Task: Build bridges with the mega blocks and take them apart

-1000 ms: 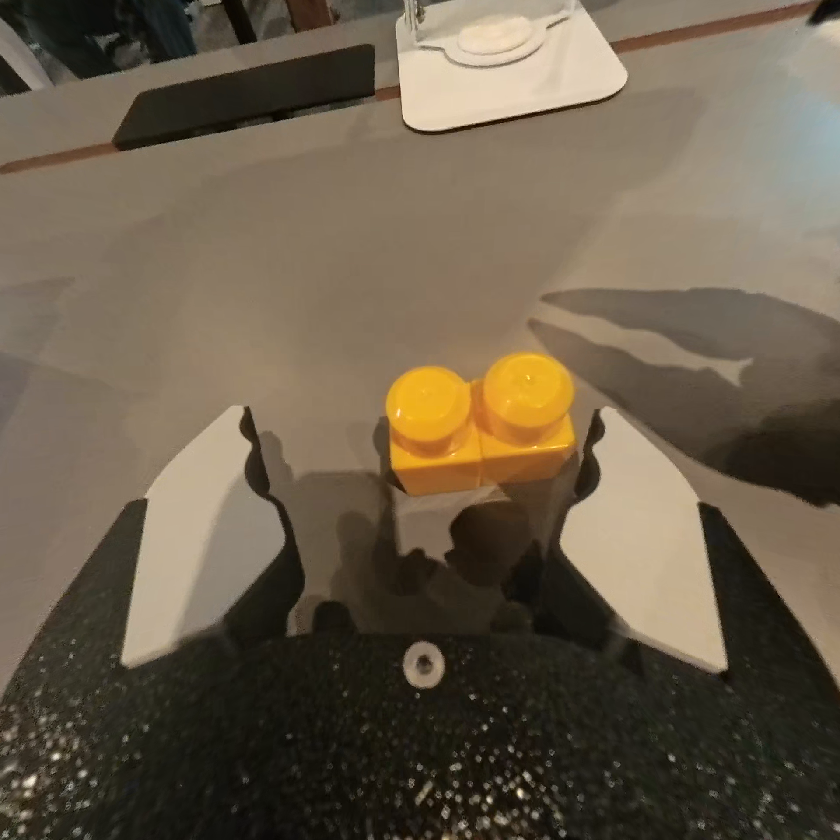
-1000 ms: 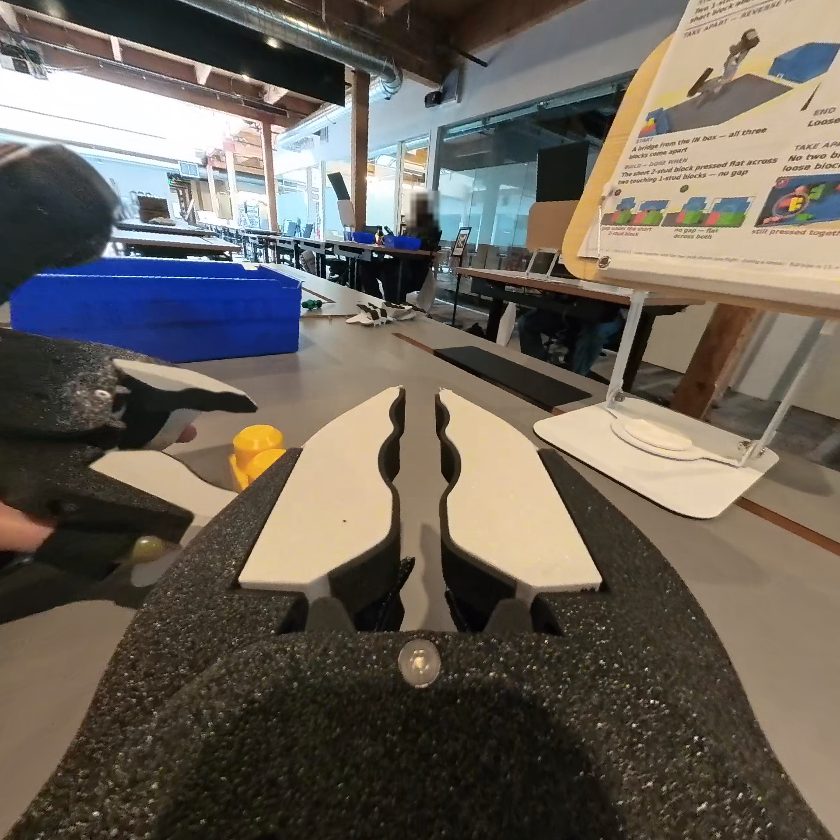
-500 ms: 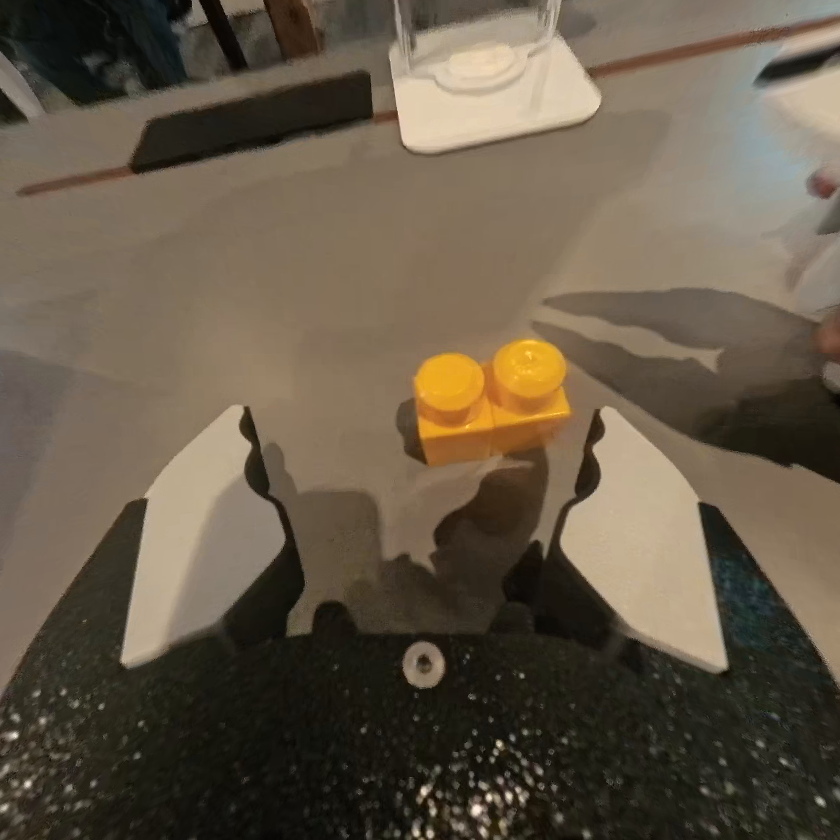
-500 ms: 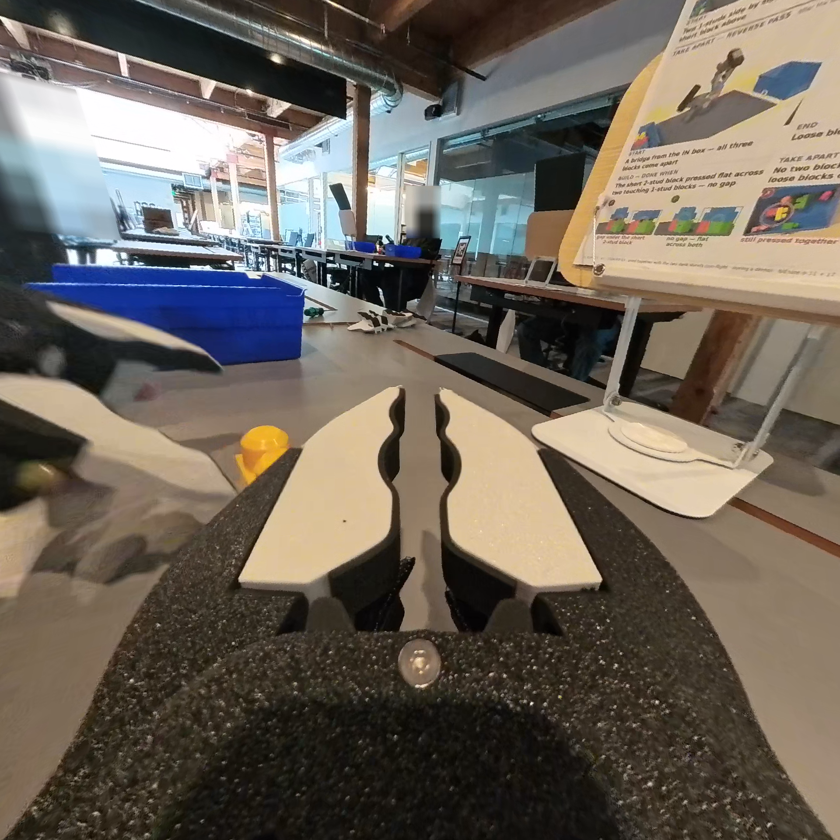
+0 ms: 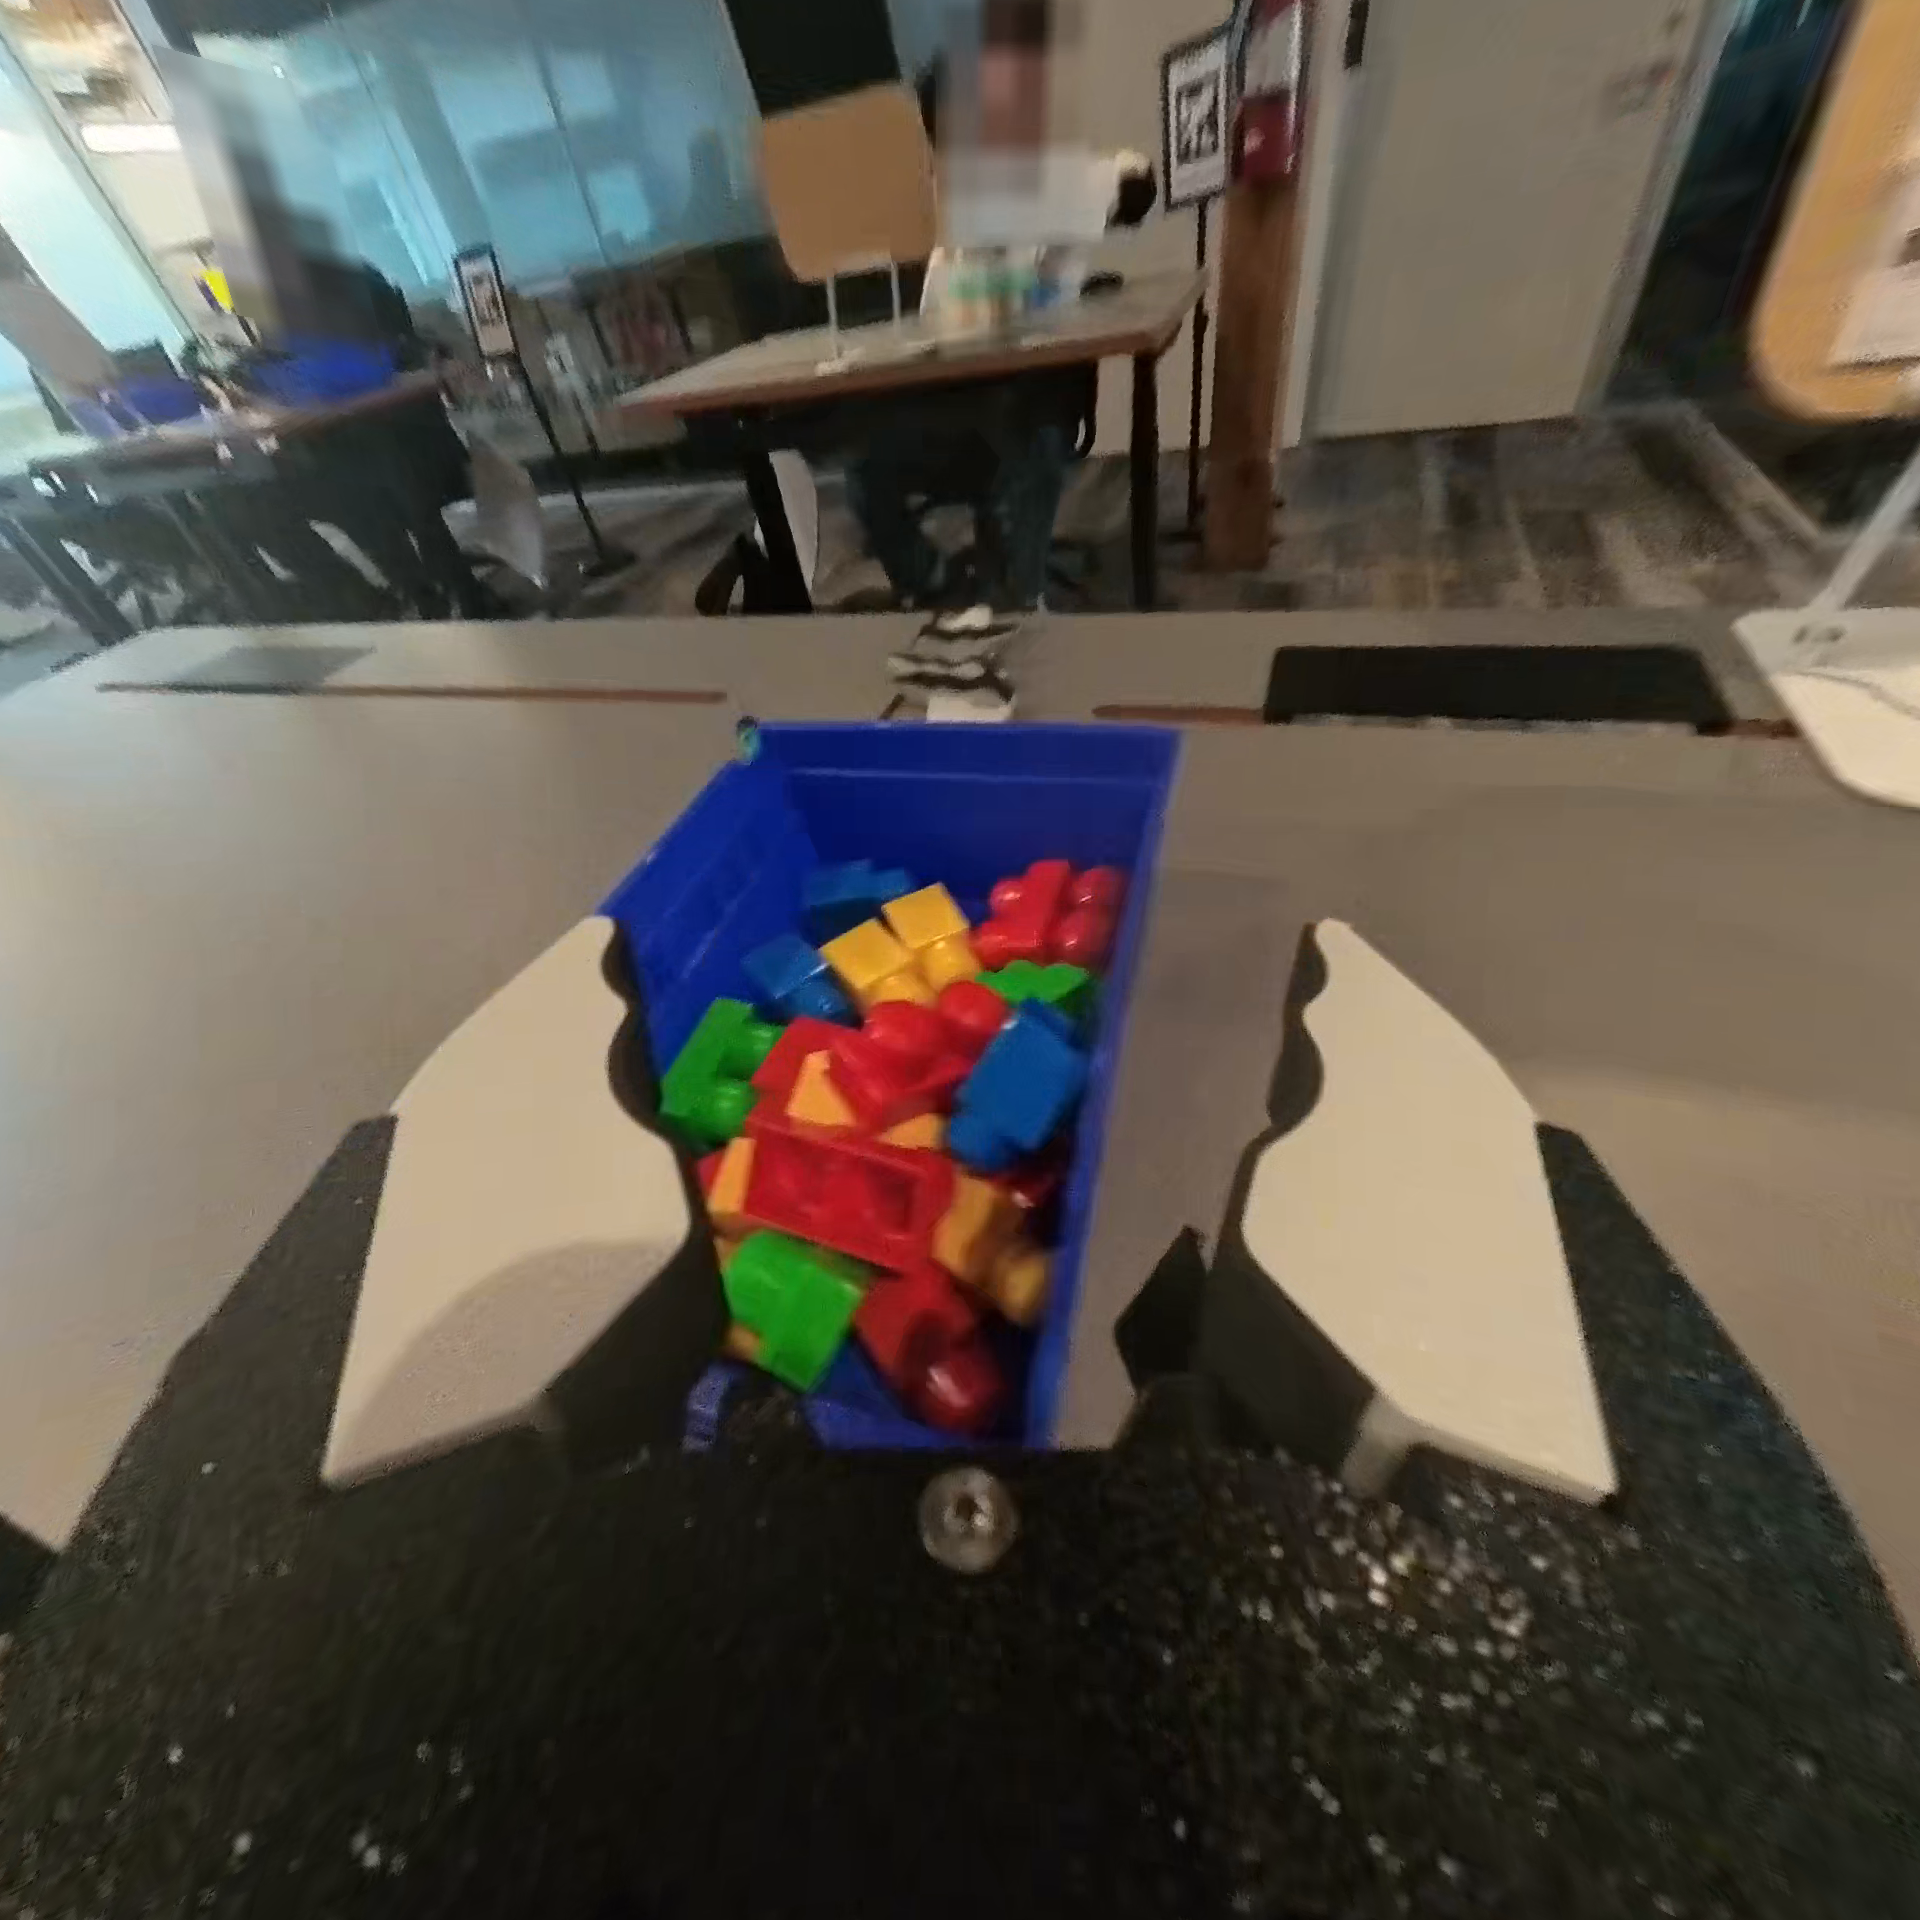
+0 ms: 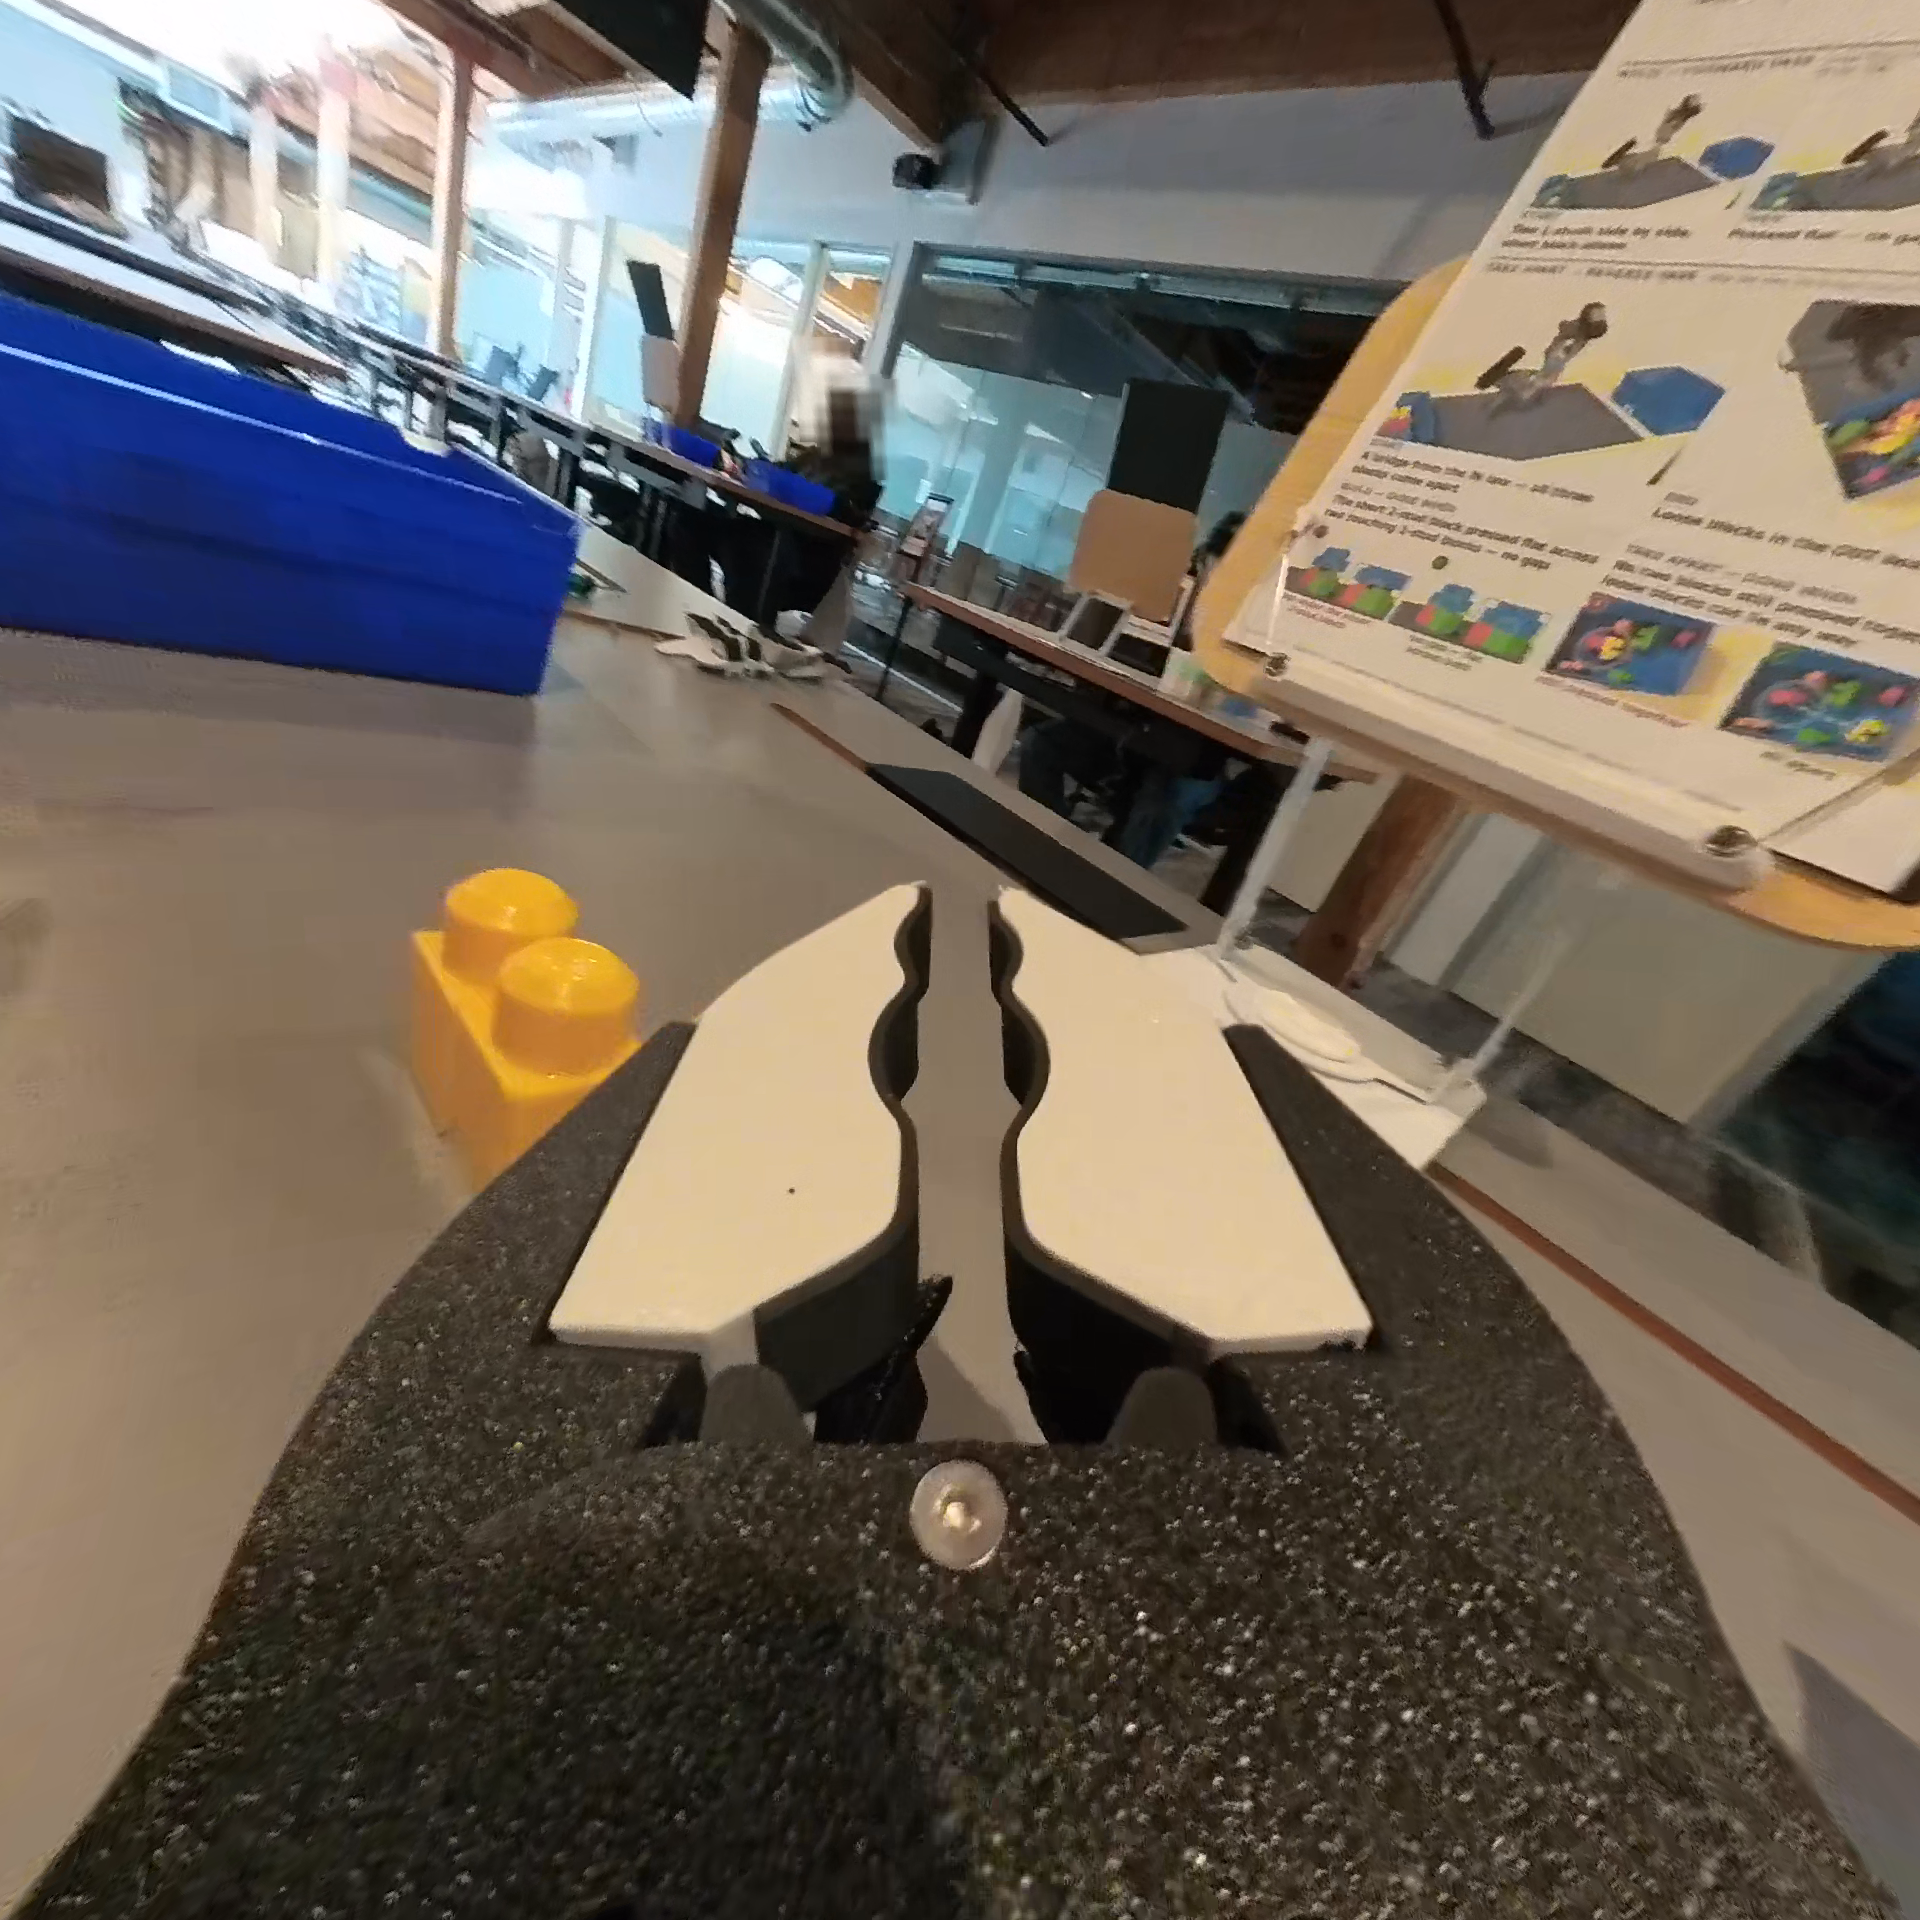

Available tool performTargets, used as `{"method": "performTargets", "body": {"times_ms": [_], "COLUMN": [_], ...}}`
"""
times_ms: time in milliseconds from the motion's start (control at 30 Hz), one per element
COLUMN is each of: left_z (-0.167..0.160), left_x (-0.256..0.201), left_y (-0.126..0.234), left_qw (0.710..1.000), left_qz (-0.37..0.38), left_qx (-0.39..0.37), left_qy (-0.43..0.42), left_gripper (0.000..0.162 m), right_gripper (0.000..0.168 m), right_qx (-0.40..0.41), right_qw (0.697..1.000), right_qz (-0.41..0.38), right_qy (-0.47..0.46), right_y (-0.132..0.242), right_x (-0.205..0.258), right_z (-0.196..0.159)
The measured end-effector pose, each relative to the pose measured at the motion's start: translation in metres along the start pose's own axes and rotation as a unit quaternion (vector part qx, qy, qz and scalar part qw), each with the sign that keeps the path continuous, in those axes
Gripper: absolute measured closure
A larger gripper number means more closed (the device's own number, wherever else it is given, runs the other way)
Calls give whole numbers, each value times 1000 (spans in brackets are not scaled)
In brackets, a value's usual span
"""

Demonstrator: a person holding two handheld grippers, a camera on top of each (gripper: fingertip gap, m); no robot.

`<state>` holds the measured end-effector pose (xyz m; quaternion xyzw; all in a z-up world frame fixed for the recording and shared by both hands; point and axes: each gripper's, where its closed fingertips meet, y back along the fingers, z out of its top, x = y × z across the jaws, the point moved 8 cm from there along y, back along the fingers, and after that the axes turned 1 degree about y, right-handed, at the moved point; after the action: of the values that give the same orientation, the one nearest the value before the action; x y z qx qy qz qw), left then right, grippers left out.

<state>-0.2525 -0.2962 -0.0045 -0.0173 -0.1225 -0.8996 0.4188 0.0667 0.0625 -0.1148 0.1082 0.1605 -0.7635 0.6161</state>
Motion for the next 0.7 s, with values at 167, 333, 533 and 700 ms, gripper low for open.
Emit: {"method": "performTargets", "body": {"times_ms": [167, 333, 533, 700], "left_z": [-18, -35, -54, -59], "left_x": [39, 52, 51, 46], "left_y": [-54, -83, -104, -116], "left_qw": [989, 961, 906, 887], "left_qz": [-139, -232, -286, -315], "left_qx": [49, 103, 162, 177], "left_qy": [31, -110, -266, -288], "left_gripper": [50, 74, 105, 122], "right_gripper": [158, 159, 160, 160], "right_qx": [25, 43, 58, 61], "right_qw": [998, 995, 992, 992], "right_qz": [-46, -82, -100, -99], "right_qy": [21, 32, 42, 48], "right_y": [-1, -1, -3, -3], "right_x": [-6, -13, -15, -14], "right_z": [-4, -8, -10, -10]}}
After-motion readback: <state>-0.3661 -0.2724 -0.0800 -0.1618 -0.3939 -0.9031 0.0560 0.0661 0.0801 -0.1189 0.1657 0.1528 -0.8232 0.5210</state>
